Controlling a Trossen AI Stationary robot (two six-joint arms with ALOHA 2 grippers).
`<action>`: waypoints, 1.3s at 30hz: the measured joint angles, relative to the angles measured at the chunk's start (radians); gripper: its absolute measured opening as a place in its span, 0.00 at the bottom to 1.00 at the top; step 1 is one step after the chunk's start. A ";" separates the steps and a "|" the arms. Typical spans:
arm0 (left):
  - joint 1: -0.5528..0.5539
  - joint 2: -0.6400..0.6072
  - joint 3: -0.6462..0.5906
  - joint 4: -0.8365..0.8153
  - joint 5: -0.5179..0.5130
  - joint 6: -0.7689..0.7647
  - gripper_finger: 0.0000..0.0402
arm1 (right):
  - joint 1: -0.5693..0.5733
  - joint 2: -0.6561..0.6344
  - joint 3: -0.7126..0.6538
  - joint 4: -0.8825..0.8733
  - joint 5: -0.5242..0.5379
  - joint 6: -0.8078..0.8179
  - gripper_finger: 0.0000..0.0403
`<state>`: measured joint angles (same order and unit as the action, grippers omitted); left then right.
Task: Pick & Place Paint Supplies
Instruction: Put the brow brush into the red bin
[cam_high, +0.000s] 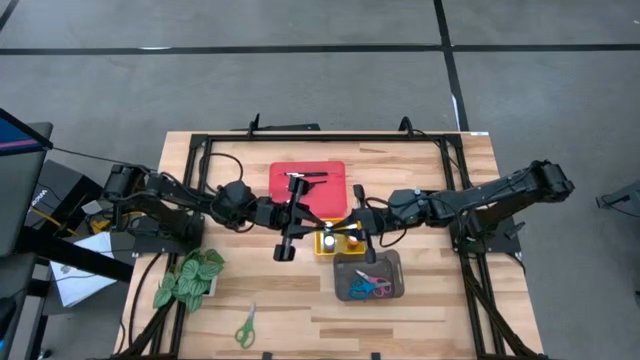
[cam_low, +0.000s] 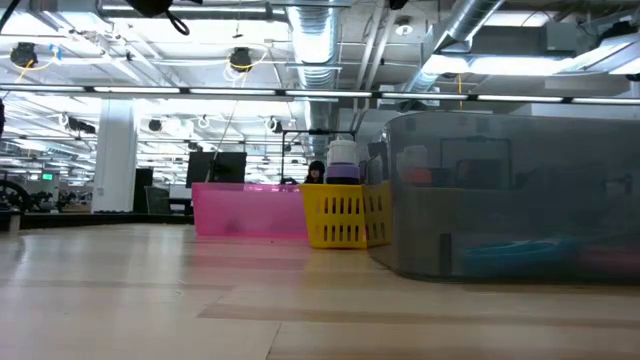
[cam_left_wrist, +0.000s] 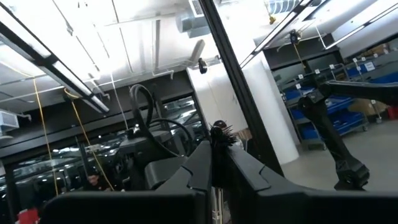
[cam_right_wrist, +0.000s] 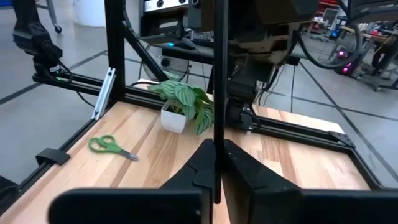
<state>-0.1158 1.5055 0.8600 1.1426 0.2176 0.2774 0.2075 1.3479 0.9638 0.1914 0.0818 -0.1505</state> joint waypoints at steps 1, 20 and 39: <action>0.002 0.000 0.000 0.000 -0.001 0.003 0.05 | 0.002 0.000 0.000 0.001 -0.003 0.000 0.02; 0.061 -0.055 -0.023 -0.238 -0.159 0.002 0.33 | 0.063 -0.062 0.000 -0.047 0.140 0.009 0.00; -0.020 -0.050 -0.023 -0.199 -0.518 -0.094 0.31 | 0.059 -0.051 0.000 -0.027 0.457 -0.010 0.00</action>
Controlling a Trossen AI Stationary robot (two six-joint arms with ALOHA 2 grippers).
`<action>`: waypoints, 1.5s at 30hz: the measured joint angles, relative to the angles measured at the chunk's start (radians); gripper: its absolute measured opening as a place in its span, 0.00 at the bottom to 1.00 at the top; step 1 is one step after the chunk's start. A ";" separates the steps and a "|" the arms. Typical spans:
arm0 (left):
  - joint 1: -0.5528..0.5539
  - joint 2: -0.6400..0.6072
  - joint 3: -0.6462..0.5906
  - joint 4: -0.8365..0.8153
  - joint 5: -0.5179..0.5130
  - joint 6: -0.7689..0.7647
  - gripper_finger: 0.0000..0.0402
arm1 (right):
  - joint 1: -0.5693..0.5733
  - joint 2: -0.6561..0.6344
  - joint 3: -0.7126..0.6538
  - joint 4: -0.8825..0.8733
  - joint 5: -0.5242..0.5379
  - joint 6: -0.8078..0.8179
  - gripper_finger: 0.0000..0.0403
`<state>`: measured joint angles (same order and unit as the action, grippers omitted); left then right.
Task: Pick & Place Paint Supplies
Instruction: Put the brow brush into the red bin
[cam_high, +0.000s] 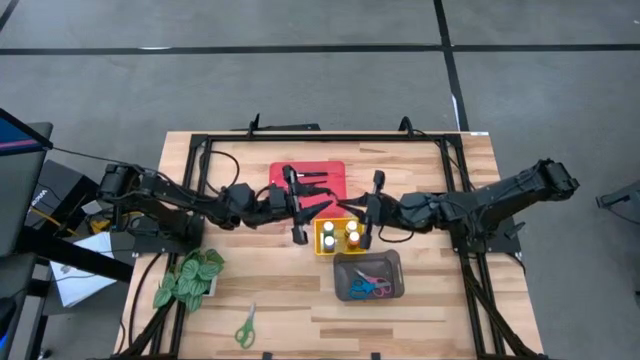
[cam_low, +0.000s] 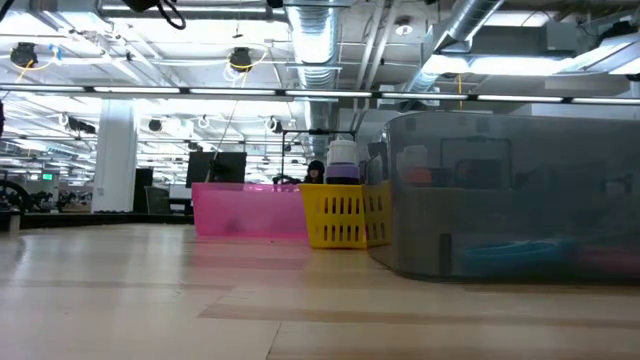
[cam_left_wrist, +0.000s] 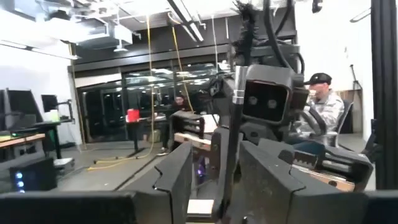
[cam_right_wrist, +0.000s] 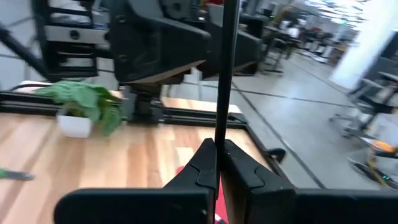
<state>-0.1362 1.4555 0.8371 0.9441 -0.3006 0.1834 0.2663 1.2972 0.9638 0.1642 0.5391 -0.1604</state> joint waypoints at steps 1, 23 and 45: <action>-0.003 0.000 0.000 0.000 -0.004 0.003 0.31 | 0.001 0.000 0.000 0.000 0.027 0.001 0.00; 0.020 0.000 0.001 -0.008 -0.040 0.021 0.29 | -0.026 0.078 0.000 0.077 0.068 -0.008 0.00; -0.148 0.000 0.001 -0.324 -0.460 1.686 0.29 | -0.080 0.029 0.003 -0.139 0.028 0.216 0.00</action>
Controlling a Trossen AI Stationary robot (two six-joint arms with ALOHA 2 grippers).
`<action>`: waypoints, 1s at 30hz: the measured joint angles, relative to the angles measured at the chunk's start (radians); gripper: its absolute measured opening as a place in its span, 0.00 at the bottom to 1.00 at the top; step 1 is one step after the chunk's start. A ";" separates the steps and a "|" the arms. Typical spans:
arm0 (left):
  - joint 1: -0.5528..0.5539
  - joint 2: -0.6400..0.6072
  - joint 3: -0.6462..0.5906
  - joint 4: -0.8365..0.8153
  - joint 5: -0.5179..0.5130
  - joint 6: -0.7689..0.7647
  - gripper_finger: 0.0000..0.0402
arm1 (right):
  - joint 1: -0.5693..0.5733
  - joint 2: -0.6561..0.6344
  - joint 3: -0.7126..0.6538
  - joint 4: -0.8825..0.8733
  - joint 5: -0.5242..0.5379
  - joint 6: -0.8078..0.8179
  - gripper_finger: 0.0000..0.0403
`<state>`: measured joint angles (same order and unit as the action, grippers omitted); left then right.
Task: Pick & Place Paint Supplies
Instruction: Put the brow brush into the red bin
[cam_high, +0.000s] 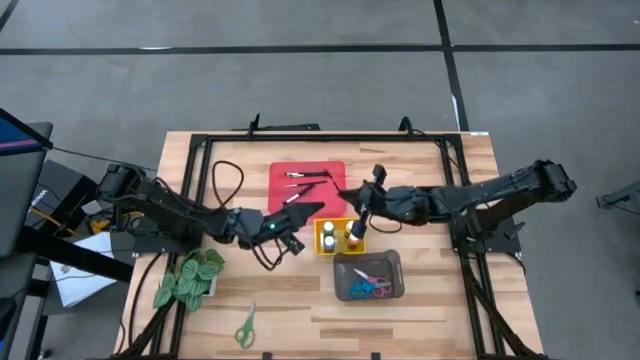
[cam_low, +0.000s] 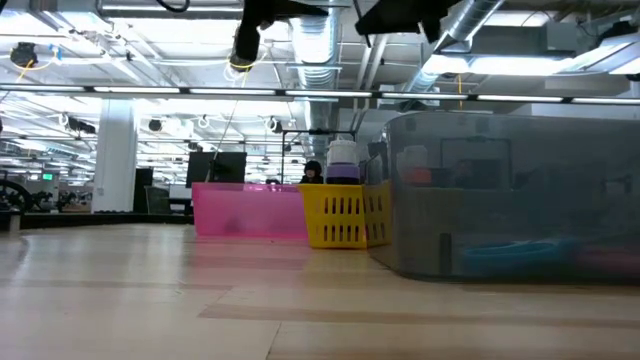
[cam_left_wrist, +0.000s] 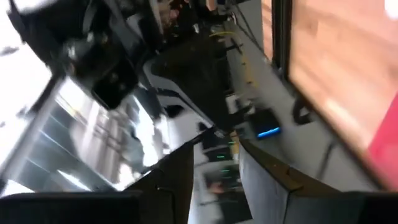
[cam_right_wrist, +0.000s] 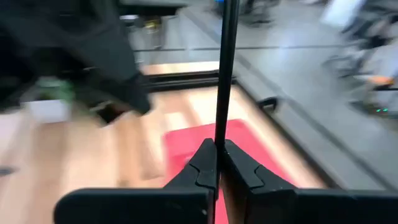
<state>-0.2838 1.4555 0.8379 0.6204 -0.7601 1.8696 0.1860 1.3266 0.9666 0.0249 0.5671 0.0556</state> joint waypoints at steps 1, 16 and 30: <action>-0.006 0.000 0.000 0.005 0.001 0.058 0.29 | -0.012 0.000 0.006 -0.016 -0.035 0.016 0.00; 0.013 0.000 0.000 -0.011 0.001 0.356 0.29 | -0.119 0.015 0.066 -0.135 -0.439 0.096 0.00; 0.030 0.000 0.000 0.029 0.051 0.425 0.29 | -0.164 0.016 0.066 -0.138 -0.567 0.130 0.00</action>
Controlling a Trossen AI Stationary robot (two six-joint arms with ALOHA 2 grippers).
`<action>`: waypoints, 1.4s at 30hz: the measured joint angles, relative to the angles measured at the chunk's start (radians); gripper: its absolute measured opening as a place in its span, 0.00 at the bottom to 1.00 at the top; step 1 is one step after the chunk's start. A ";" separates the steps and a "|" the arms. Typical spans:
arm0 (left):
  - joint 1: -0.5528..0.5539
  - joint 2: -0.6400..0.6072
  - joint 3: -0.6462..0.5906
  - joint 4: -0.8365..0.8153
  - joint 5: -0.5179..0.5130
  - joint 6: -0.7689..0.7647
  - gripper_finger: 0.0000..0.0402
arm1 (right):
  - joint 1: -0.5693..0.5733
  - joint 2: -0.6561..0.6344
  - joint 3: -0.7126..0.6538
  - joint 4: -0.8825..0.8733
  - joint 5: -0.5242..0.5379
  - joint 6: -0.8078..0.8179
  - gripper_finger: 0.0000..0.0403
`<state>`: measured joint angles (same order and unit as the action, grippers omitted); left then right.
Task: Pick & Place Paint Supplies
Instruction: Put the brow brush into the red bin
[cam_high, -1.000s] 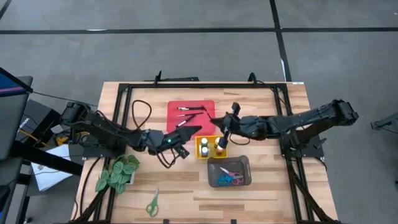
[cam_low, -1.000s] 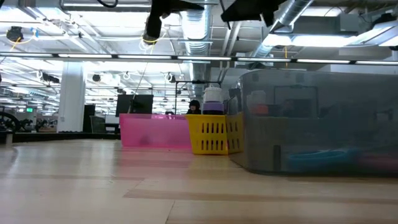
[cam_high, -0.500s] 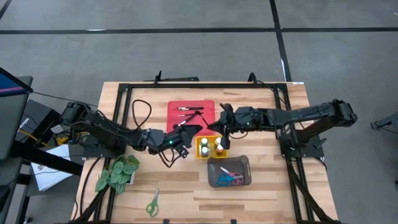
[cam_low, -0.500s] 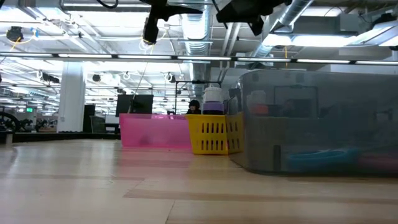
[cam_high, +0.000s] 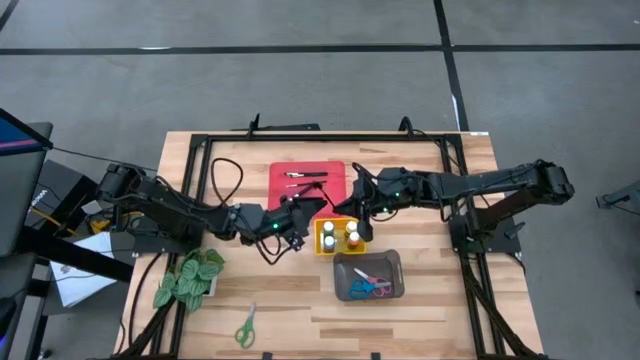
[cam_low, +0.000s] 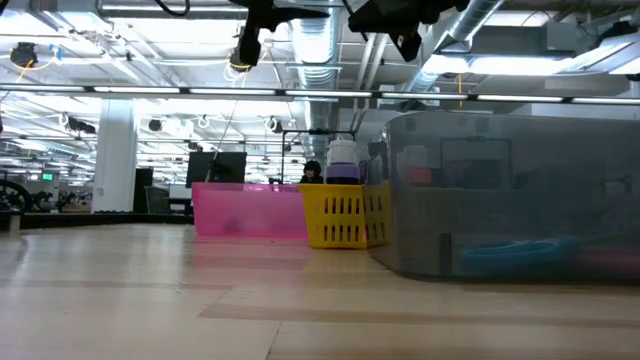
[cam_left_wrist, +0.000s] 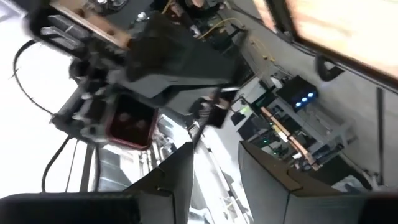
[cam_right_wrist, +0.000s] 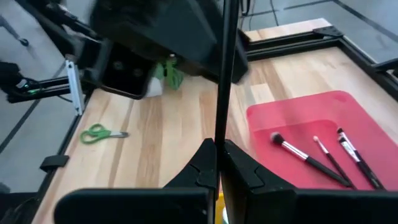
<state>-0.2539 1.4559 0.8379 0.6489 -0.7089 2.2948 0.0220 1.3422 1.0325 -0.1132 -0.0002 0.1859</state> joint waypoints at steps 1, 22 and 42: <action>0.000 0.000 0.000 0.014 0.006 0.002 0.29 | -0.003 0.000 0.000 0.000 0.000 0.002 0.00; 0.059 0.000 0.001 0.074 0.164 0.084 0.29 | -0.004 0.000 -0.001 0.004 -0.004 0.008 0.00; 0.077 0.000 0.000 0.127 0.105 0.060 0.03 | -0.004 0.000 -0.003 0.035 -0.021 -0.005 0.00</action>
<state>-0.1770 1.4559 0.8379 0.7760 -0.6042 2.3549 0.0183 1.3426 1.0297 -0.0777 -0.0215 0.1811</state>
